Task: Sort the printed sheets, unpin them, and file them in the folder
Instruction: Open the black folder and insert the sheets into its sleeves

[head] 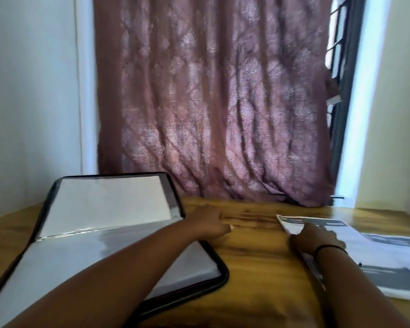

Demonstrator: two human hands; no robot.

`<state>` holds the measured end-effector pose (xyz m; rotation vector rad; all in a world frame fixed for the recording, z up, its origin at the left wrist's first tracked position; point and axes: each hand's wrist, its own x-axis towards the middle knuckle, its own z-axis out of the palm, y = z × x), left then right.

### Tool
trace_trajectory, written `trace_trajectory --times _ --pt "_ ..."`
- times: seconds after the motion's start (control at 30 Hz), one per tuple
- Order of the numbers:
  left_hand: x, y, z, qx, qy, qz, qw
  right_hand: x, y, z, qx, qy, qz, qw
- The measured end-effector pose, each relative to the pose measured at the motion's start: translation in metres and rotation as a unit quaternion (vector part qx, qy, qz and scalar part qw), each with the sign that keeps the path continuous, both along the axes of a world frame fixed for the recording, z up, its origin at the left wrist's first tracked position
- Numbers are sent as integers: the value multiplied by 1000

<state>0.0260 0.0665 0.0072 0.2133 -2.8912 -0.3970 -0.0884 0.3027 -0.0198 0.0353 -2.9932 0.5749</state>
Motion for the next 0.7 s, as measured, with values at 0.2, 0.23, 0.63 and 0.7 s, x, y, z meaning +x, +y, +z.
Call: trace_trajectory --times 0.2,0.23,0.63,0.7 --pt "-34 75 -26 265 -29 -68 961 21 96 -5 10 1 -18 1000" --pt "-40 90 -28 303 -23 -64 951 28 108 -7 19 -10 -10 1000" --pt "-68 209 -23 609 -76 12 789 89 125 -19 78 21 81 994" --pt "-61 208 -21 578 -75 20 812 95 124 -19 66 17 99 993"
